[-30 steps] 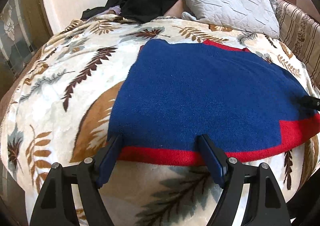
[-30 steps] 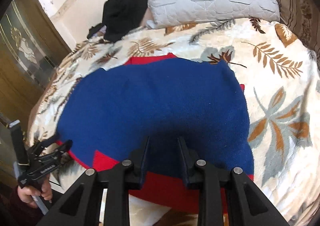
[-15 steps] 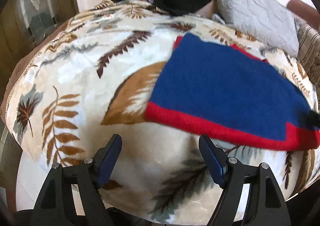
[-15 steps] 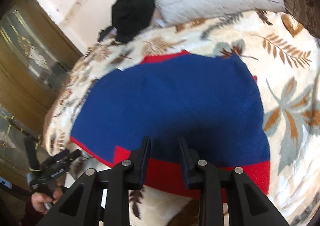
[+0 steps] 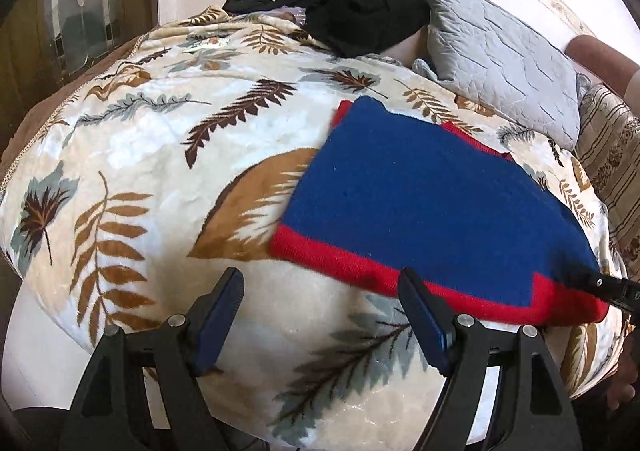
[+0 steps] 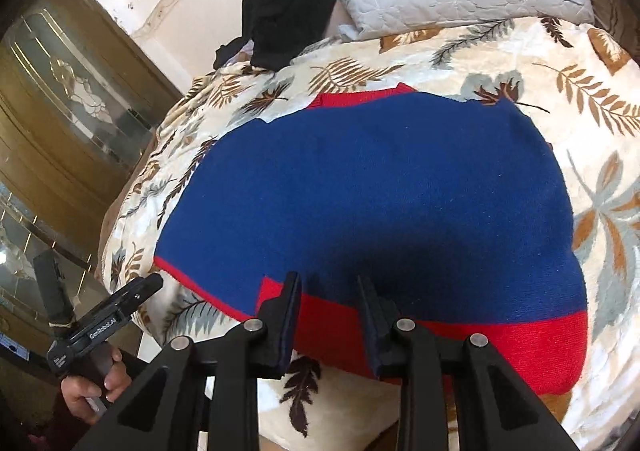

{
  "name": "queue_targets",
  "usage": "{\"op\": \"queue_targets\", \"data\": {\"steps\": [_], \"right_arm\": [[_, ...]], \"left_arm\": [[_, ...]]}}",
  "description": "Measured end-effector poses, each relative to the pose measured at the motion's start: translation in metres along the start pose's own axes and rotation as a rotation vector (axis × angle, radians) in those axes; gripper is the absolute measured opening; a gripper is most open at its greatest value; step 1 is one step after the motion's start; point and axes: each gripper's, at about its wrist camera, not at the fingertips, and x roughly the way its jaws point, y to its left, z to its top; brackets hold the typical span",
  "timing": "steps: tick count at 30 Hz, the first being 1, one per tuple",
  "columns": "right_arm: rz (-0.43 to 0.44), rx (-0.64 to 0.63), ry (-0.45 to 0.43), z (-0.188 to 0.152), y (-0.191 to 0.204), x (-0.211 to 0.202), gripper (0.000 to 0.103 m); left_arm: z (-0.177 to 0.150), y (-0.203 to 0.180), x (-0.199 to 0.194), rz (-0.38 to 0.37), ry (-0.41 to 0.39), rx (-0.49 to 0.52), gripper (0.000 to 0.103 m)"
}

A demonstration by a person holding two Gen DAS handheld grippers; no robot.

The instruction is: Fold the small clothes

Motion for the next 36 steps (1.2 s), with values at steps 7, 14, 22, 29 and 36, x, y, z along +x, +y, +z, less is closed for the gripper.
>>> {"op": "queue_targets", "data": {"steps": [7,14,22,29,36], "right_arm": [[-0.009,0.021,0.012,0.001,-0.005,0.003,0.032],[0.016,0.004,0.009,0.001,0.003,0.006,0.032],[0.026,0.001,0.011,0.001,0.006,0.008,0.032],[0.029,0.009,0.009,0.000,0.004,0.005,0.032],[0.035,0.015,0.008,0.000,0.003,0.004,0.032]], "left_arm": [[0.004,-0.006,-0.006,0.093,-0.054,0.053,0.080],[0.005,-0.007,-0.008,0.130,-0.078,0.078,0.080],[0.006,-0.006,-0.006,0.149,-0.078,0.073,0.080],[0.005,-0.011,-0.005,0.159,-0.081,0.089,0.080],[0.006,-0.012,-0.003,0.161,-0.077,0.091,0.080]]}}
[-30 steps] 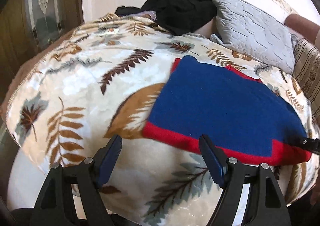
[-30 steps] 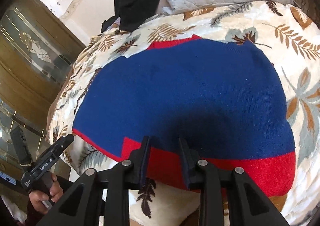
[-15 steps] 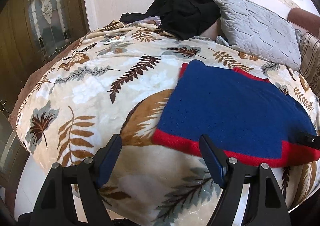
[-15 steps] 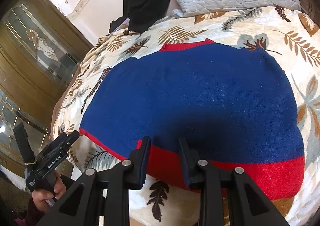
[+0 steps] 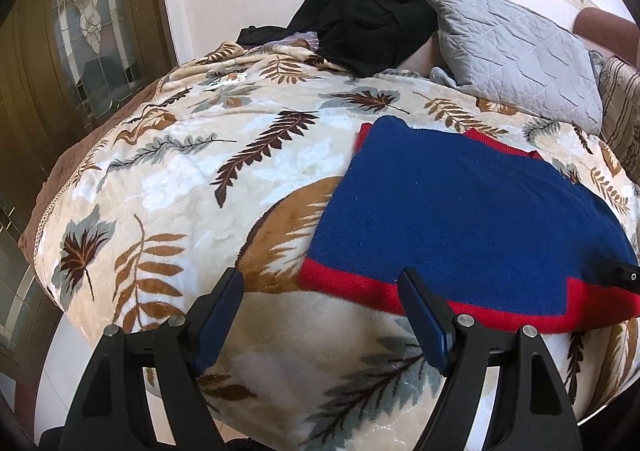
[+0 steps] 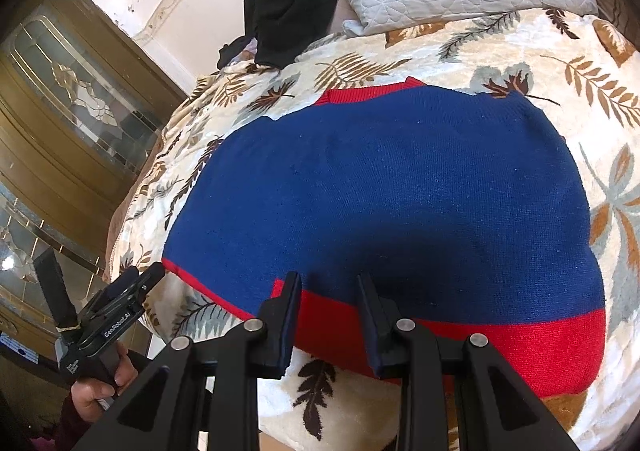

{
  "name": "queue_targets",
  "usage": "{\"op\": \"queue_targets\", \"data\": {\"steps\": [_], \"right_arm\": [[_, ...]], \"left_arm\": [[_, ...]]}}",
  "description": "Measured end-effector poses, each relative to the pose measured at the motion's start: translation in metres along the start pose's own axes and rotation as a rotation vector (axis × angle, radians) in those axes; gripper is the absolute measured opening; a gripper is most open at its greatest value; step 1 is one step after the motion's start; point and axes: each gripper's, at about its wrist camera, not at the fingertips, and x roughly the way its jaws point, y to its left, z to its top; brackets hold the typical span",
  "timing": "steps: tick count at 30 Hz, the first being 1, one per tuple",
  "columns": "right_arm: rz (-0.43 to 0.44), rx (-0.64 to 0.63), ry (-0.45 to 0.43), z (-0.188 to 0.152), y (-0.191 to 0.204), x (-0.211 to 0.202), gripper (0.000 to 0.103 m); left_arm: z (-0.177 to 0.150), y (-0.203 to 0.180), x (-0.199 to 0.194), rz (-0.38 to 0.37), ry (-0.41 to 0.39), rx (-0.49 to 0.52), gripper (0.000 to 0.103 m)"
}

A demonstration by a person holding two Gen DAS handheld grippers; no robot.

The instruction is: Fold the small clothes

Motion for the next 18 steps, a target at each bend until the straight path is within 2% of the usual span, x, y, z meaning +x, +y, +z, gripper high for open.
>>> {"op": "queue_targets", "data": {"steps": [18], "right_arm": [[0.011,0.008,0.008,0.0004,-0.0023,0.0036,0.032]], "left_arm": [[0.0022,-0.0037,0.0002,0.001,0.000,0.015,0.080]]}}
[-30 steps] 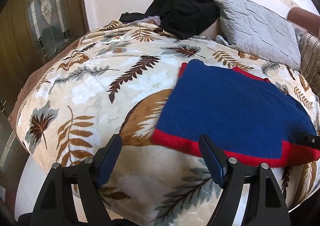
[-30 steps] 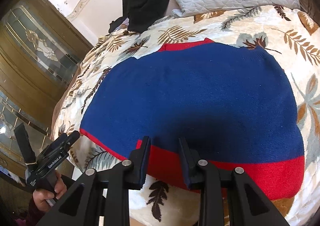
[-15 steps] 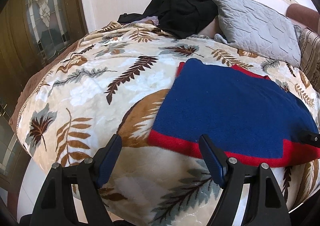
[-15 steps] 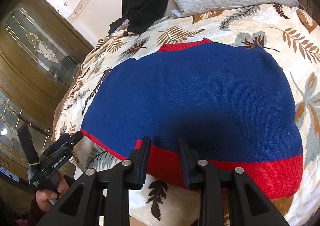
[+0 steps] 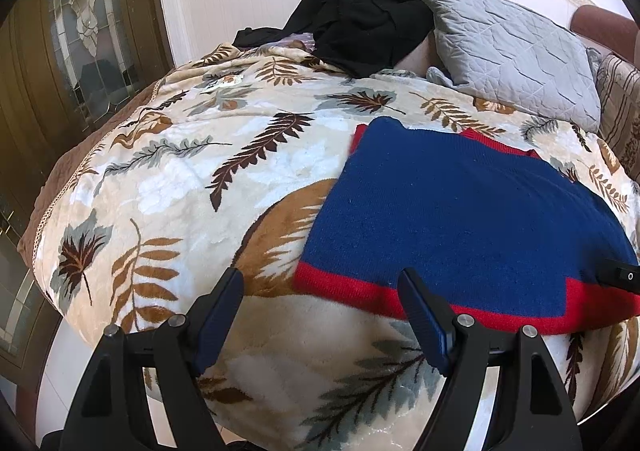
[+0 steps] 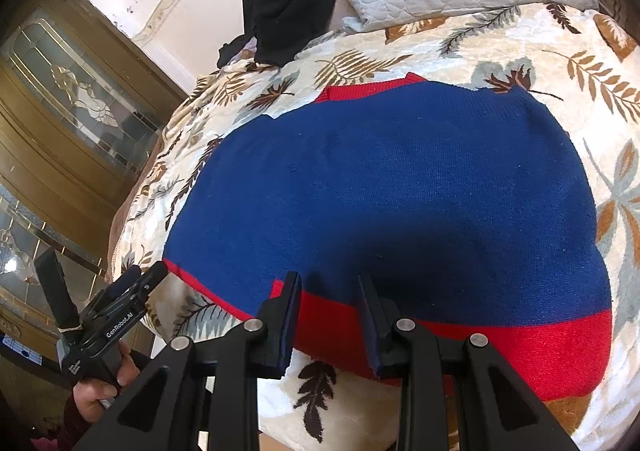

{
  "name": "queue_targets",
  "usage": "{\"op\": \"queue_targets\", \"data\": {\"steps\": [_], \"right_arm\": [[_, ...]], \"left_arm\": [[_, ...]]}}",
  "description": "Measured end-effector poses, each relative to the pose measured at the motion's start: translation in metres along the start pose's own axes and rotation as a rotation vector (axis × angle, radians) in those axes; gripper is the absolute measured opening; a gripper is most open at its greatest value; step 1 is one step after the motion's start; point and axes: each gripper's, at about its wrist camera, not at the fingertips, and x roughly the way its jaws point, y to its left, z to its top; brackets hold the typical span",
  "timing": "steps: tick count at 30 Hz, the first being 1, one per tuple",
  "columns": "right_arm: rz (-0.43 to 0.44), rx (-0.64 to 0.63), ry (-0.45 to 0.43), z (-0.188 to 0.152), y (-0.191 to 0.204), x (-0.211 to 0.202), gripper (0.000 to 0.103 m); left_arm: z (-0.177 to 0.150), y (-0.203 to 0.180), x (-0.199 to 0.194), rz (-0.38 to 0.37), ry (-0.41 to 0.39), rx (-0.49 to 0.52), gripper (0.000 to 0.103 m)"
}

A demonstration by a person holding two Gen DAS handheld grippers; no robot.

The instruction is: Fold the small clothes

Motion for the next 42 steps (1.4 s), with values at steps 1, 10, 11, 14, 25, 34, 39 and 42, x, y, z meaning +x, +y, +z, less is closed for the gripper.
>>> {"op": "queue_targets", "data": {"steps": [1,10,11,14,25,34,39,42], "right_arm": [[0.000,-0.001,0.000,0.000,0.000,0.000,0.032],[0.001,-0.009,0.003,-0.001,0.003,0.002,0.032],[0.001,-0.010,0.005,-0.001,0.003,0.003,0.032],[-0.001,-0.010,0.022,-0.002,0.002,0.006,0.032],[0.001,-0.013,0.029,-0.002,0.002,0.003,0.033],[0.030,0.012,-0.031,0.002,-0.006,-0.017,0.032],[0.045,0.006,-0.032,0.002,-0.004,-0.020,0.032],[0.055,0.002,-0.032,0.002,-0.002,-0.020,0.032]], "left_arm": [[0.000,0.000,0.000,0.000,0.000,0.000,0.080],[0.001,-0.001,-0.001,0.003,-0.004,0.001,0.080],[0.000,-0.001,-0.001,0.004,-0.003,0.001,0.080],[0.000,-0.001,-0.001,0.004,-0.003,0.005,0.080],[-0.002,-0.007,0.000,0.034,-0.005,0.031,0.080],[-0.002,-0.011,-0.002,0.026,0.008,0.034,0.080],[-0.004,-0.009,-0.005,-0.052,0.052,0.001,0.080],[-0.003,-0.001,0.000,-0.183,0.127,-0.084,0.080]]}}
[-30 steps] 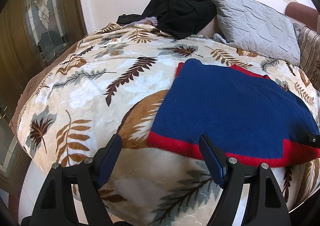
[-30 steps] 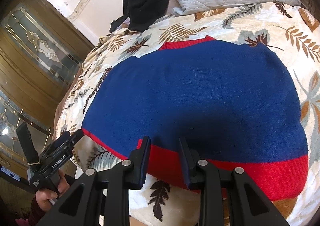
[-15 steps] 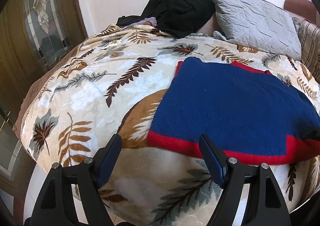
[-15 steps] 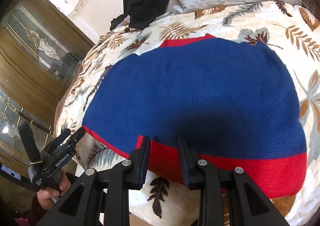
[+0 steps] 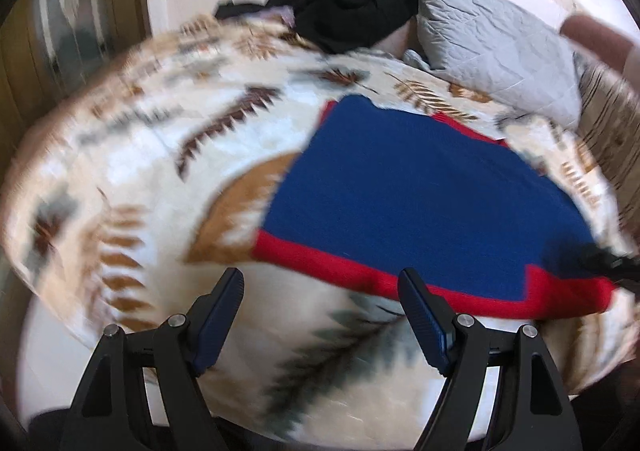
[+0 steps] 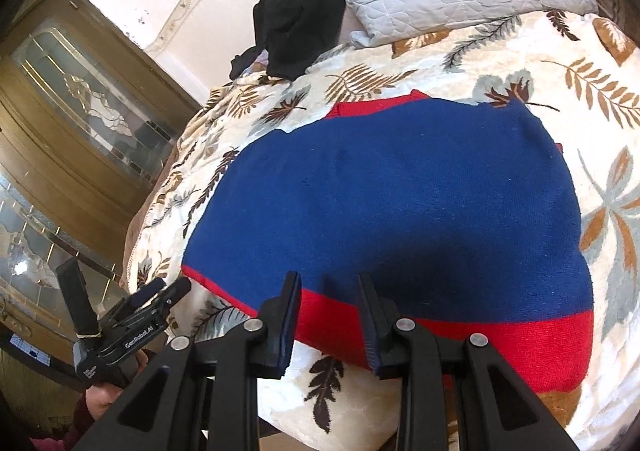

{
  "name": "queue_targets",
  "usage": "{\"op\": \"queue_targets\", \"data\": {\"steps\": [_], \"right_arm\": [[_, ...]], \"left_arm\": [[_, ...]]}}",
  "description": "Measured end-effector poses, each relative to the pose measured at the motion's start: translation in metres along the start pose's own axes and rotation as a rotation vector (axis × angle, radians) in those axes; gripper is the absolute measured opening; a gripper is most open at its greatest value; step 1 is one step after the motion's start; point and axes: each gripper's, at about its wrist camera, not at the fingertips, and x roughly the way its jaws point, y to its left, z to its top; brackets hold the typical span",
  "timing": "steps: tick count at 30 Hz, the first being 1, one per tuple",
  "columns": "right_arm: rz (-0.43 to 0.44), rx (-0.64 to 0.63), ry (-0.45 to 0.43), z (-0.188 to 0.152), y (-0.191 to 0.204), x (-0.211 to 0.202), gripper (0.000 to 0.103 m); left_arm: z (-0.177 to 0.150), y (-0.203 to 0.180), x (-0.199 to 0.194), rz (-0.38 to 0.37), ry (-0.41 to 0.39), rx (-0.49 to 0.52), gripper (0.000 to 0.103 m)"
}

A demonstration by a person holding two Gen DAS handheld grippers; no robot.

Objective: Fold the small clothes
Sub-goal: 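Move the left tool toward the sweater's red-trimmed edge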

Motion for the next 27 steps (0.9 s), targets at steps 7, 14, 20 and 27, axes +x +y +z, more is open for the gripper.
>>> {"op": "queue_targets", "data": {"steps": [7,14,20,27], "right_arm": [[0.017,-0.004,-0.003,0.000,0.001,-0.003,0.032],[0.001,0.006,0.015,0.001,-0.003,0.003,0.032],[-0.011,0.006,0.015,0.001,-0.006,0.007,0.032],[-0.014,0.008,0.014,0.001,-0.003,0.010,0.032]], "left_arm": [[0.001,0.018,0.020,-0.168,0.094,-0.204,0.080],[0.015,0.026,0.031,-0.215,0.048,-0.294,0.077],[0.011,0.029,0.035,-0.211,0.068,-0.315,0.076],[0.019,0.033,0.049,-0.227,0.042,-0.367,0.076]]}}
